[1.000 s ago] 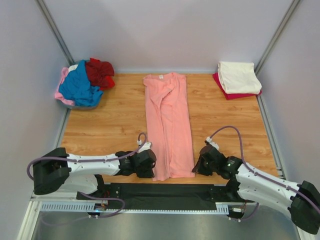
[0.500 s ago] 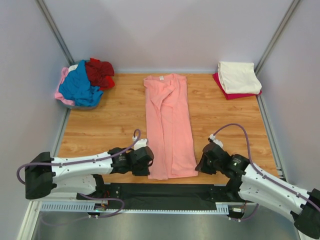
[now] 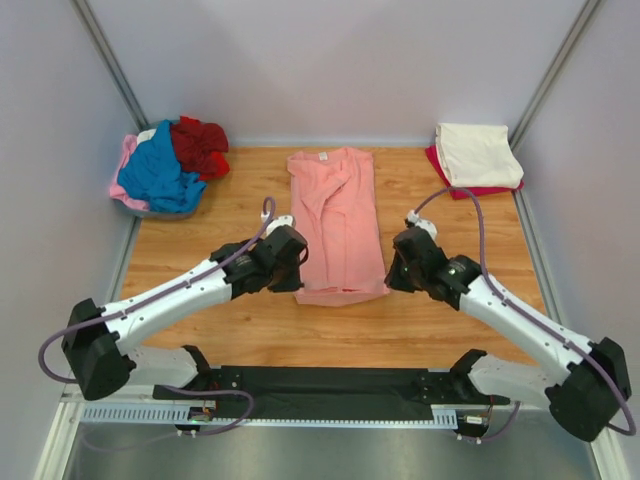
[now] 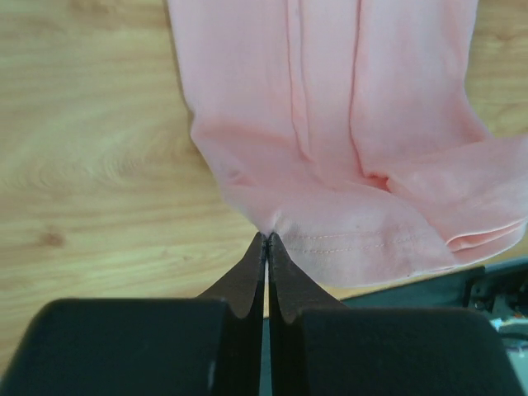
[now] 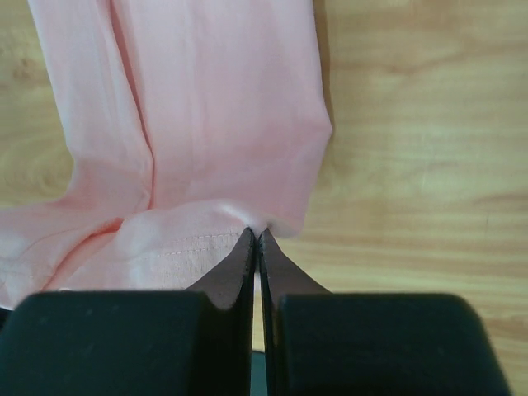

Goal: Fold and stack the t-shirts
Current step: Fold the tshirt

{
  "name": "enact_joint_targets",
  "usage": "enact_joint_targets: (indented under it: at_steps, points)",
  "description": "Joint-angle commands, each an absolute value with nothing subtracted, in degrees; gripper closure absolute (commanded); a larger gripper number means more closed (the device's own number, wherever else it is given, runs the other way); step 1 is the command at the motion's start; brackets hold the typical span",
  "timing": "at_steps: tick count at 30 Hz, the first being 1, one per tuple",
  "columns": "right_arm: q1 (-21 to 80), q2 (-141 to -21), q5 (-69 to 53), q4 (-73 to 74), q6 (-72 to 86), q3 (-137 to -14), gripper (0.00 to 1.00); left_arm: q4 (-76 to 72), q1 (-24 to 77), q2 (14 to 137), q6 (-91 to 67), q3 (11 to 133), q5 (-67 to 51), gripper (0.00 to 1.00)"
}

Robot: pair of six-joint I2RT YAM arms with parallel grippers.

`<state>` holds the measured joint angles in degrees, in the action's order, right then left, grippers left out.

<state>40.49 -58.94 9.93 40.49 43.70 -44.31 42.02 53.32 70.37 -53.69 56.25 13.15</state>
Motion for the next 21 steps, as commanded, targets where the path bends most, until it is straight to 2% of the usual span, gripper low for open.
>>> enact_joint_targets:
  at_steps: [1, 11, 21]
  points:
    - [36.92, -65.37, 11.61, 34.99, 34.82, -52.61, 1.0, 42.36, 49.49, 75.12, -45.71, 62.04, 12.83, 1.0]
    - [27.52, -85.85, 7.56, 32.26, 27.78, -70.73, 1.0, 42.01, 37.54, 89.11, -37.44, 76.97, 11.25, 1.0]
    - [23.65, -98.43, 2.12, 33.66, 25.93, -81.03, 1.0, 42.28, 31.29, 101.06, -33.49, 85.07, 7.3, 1.0]
